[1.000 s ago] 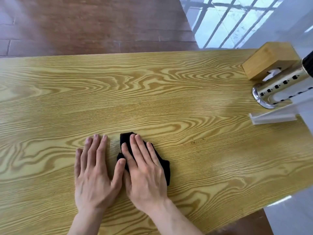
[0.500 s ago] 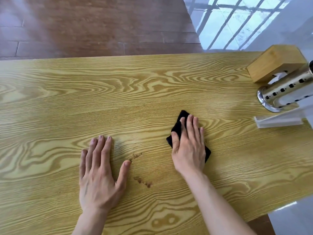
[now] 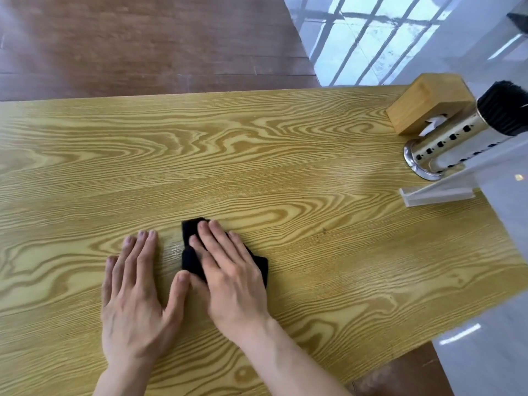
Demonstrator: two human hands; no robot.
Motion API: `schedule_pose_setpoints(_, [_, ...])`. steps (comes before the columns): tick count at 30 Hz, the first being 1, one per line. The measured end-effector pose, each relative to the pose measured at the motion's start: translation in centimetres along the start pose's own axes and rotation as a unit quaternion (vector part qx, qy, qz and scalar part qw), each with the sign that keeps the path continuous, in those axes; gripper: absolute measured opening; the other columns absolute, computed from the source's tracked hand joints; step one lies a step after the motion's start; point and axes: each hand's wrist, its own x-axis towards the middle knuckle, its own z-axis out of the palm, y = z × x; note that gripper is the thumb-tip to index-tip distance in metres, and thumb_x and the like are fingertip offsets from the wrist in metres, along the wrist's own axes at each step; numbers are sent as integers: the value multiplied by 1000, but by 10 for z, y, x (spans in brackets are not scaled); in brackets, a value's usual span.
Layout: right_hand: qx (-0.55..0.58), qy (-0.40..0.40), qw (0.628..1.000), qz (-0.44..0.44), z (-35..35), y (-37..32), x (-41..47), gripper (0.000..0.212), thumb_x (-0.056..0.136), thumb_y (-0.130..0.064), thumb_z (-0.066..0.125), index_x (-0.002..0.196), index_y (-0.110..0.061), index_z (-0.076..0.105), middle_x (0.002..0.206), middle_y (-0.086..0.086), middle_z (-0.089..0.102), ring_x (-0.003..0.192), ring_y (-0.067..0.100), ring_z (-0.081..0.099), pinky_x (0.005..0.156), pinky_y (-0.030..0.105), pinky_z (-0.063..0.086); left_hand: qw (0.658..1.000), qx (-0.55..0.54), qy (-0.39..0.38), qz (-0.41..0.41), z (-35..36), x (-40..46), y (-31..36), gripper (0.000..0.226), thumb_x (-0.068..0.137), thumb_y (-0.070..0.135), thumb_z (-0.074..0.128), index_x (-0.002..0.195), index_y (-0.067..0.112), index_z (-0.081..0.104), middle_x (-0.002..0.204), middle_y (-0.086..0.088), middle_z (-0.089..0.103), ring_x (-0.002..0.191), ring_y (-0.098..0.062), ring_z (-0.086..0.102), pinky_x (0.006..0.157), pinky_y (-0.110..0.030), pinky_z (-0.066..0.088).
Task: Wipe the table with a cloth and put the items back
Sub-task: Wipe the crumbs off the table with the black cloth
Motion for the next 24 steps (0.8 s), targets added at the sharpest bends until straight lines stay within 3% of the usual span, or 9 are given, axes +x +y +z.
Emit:
schedule_pose_setpoints(5, [-11,100,990,96,-12,61,-30,48,103,-33,57,145,-10,53,160,6,39,154,16,26,122,40,32,1000,5,-1,-7,1,0,2,80,92,65,29,159,22,27,167,0,30,158,-11,12,129,-43,9])
schedule_pose_setpoints(9, [-38,140,986,77,-25,98,-22,52,92,-14,73,141,-4,56,155,11,46,150,23,35,119,43,38,1000,6,-1,-10,1,-1,6,80,91,66,29,159,25,27,168,2,28,158,-8,10,129,-41,6])
schedule_pose_setpoints(12, [-1,219,971,93,-33,114,-26,43,96,-10,67,138,0,59,152,13,50,149,26,38,118,45,39,1000,2,5,-18,0,0,8,79,90,64,32,159,26,29,168,3,27,158,-6,9,129,-40,6])
schedule_pose_setpoints(16, [24,309,923,227,-50,148,-40,43,103,-17,55,143,0,53,155,13,47,151,28,33,121,46,35,1000,6,7,-18,1,1,8,79,89,64,33,158,25,30,167,3,28,158,-6,10,129,-39,5])
schedule_pose_setpoints(19, [18,230,916,327,-53,162,-27,54,106,-35,36,150,-4,45,158,10,44,154,21,26,125,44,24,1000,7,7,-18,1,0,8,78,89,63,33,158,25,31,167,2,29,158,-8,11,129,-40,5])
schedule_pose_setpoints(24, [-59,144,940,303,-46,155,-12,59,107,-40,26,153,-5,38,161,6,37,155,18,22,128,39,13,1000,15,0,-18,1,1,9,80,89,66,31,158,27,30,168,2,27,158,-10,10,129,-40,4])
